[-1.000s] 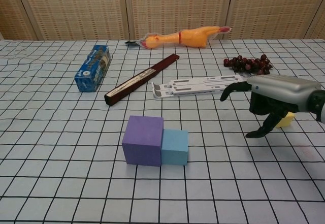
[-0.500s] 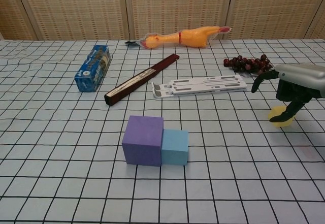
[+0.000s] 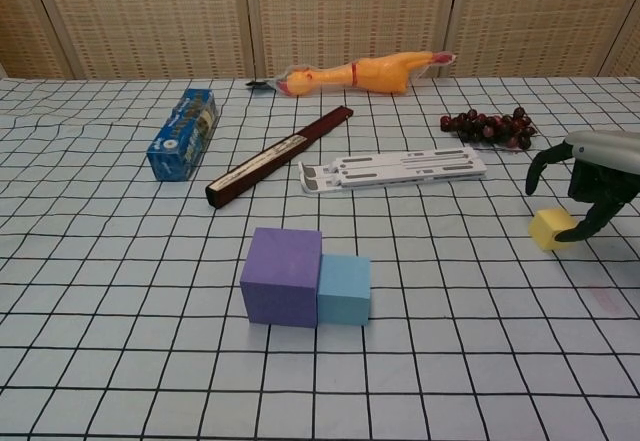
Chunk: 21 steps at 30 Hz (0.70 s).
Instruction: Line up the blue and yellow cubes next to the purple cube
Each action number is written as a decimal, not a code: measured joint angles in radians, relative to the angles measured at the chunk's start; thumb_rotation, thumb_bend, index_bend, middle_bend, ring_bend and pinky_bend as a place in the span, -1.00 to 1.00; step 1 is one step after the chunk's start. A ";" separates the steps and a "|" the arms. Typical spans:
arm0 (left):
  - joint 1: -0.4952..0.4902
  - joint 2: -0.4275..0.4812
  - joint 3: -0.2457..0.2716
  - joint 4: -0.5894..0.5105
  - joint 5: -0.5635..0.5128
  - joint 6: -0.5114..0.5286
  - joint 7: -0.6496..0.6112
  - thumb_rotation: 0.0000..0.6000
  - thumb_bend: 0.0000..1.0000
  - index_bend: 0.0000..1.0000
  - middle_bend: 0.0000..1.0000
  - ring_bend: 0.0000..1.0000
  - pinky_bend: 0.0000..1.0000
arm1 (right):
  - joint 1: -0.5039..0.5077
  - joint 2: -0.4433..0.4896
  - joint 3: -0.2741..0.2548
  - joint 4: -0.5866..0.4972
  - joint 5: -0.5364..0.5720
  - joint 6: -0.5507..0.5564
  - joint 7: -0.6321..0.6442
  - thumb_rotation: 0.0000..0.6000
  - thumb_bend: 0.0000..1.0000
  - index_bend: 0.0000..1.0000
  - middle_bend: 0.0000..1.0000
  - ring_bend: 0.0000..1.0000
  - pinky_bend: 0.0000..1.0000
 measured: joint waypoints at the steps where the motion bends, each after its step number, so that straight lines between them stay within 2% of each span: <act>1: 0.000 0.000 0.000 0.000 0.000 0.000 0.000 1.00 -0.13 -0.34 -0.28 -0.37 0.18 | 0.000 -0.001 0.000 0.005 0.001 -0.003 0.002 1.00 -0.95 -0.20 0.98 0.80 1.00; 21: -0.003 -0.001 0.001 -0.001 -0.004 -0.007 0.004 1.00 -0.13 -0.34 -0.28 -0.37 0.18 | -0.009 -0.019 -0.004 0.052 -0.013 -0.015 0.032 1.00 -0.77 0.01 0.99 0.83 1.00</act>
